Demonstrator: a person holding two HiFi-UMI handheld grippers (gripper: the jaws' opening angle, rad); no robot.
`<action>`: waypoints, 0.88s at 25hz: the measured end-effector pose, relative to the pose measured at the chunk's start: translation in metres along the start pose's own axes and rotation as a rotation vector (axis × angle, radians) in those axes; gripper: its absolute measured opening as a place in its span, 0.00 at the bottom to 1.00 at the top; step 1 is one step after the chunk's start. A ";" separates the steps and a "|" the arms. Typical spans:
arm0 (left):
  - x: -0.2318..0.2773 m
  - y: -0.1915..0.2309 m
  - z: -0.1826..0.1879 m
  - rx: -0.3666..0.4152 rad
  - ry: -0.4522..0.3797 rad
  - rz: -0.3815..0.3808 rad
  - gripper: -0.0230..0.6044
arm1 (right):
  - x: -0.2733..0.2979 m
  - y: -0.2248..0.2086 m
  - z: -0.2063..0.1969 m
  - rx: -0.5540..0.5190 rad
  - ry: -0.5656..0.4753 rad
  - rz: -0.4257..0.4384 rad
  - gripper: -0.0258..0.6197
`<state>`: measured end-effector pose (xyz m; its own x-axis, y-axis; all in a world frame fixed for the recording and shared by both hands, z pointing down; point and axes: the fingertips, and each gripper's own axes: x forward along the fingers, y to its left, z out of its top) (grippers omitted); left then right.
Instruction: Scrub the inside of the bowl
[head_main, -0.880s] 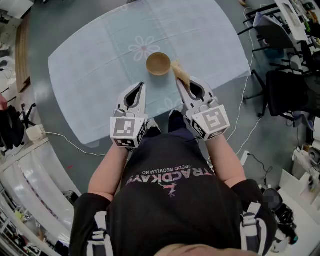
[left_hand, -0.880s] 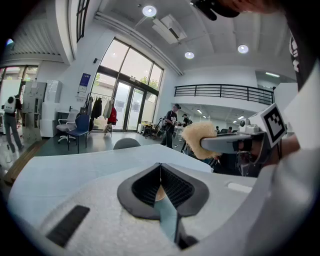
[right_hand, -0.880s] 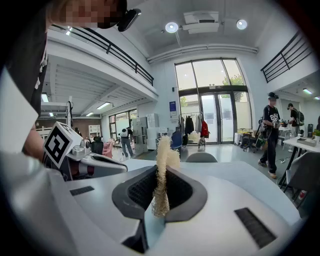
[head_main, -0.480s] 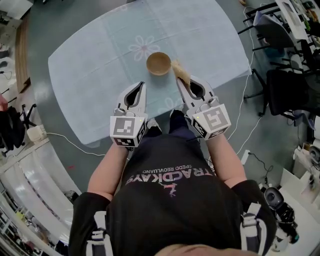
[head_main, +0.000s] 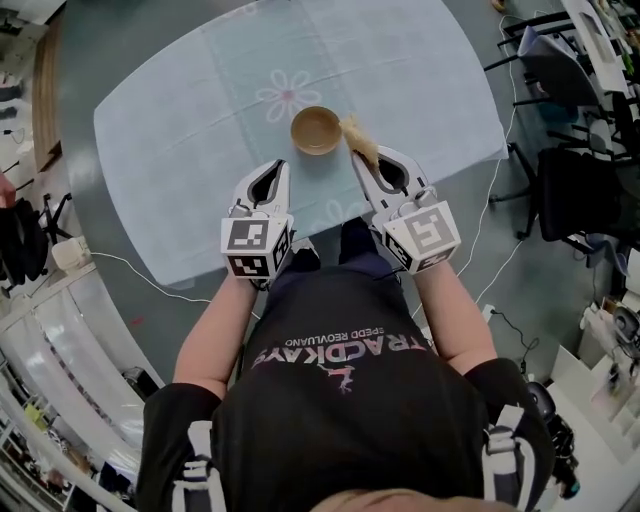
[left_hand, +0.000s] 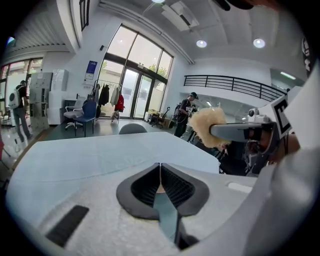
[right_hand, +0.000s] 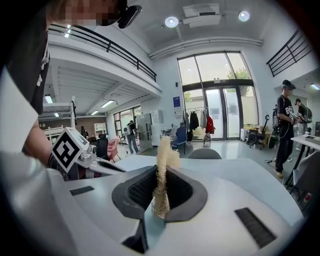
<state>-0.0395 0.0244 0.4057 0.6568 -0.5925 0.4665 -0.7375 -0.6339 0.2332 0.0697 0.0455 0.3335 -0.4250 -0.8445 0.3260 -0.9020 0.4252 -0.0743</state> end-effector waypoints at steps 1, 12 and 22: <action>0.005 0.002 -0.004 -0.016 0.015 0.009 0.07 | 0.004 -0.003 -0.002 -0.005 0.008 0.013 0.09; 0.058 0.036 -0.044 -0.244 0.125 0.082 0.07 | 0.054 -0.020 -0.026 -0.081 0.113 0.129 0.09; 0.100 0.046 -0.072 -0.363 0.201 0.106 0.20 | 0.090 -0.030 -0.058 -0.157 0.223 0.210 0.09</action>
<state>-0.0193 -0.0283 0.5247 0.5571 -0.5137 0.6526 -0.8304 -0.3372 0.4435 0.0633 -0.0245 0.4195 -0.5575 -0.6488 0.5179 -0.7665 0.6419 -0.0210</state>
